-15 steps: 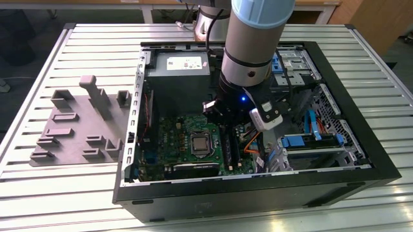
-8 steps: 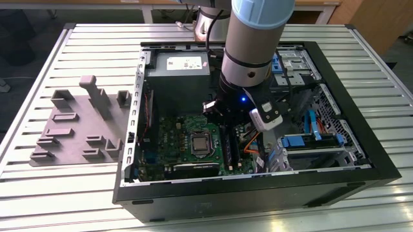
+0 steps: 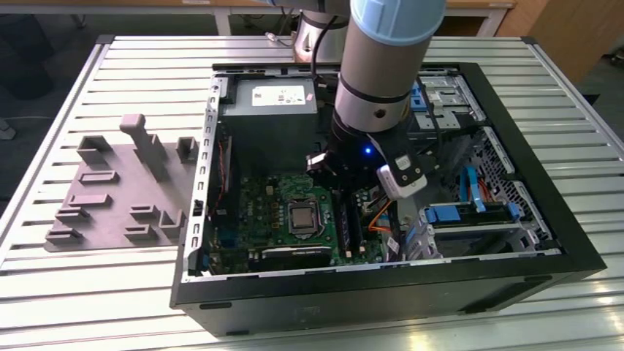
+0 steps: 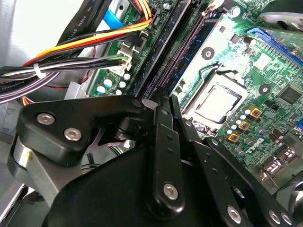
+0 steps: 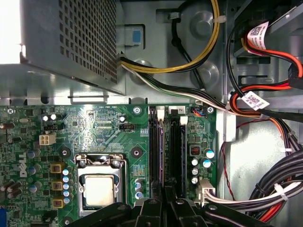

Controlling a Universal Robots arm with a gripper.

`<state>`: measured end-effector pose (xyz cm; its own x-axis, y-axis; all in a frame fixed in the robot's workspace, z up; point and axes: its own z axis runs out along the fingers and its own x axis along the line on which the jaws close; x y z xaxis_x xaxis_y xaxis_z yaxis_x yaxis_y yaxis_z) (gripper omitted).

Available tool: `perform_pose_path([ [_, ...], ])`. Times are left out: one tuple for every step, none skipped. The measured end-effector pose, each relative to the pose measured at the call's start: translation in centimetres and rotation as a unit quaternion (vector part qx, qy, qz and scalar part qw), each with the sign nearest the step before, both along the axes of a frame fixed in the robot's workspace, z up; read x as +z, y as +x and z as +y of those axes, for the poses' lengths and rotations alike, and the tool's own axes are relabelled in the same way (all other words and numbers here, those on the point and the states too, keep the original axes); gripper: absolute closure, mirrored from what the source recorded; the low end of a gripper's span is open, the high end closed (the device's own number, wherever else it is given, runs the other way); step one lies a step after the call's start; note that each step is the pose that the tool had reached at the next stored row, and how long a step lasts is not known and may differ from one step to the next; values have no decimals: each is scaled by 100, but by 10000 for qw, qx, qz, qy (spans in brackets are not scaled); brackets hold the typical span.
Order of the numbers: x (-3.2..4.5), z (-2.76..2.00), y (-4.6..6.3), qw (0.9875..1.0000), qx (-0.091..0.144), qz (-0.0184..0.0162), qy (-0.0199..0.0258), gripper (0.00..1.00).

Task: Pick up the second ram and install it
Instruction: 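Press down the second ram until it locks into place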

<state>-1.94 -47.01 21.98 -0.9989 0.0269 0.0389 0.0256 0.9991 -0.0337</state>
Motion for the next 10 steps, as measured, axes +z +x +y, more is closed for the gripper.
perform_pose_path([
  [-1,0,3,10000,0,7,1,86],
  [-2,0,6,10000,0,13,1,86],
  [-4,0,9,10000,-1,21,1,86],
  [-5,0,11,10000,0,28,1,86],
  [-6,0,11,10000,0,34,2,86],
  [-8,0,11,10000,1,38,3,86],
  [-8,0,11,10000,4,40,3,86],
  [-8,1,11,10000,6,41,3,86],
  [-9,1,11,10000,6,41,3,86],
  [-9,1,11,10000,6,41,3,86],
])
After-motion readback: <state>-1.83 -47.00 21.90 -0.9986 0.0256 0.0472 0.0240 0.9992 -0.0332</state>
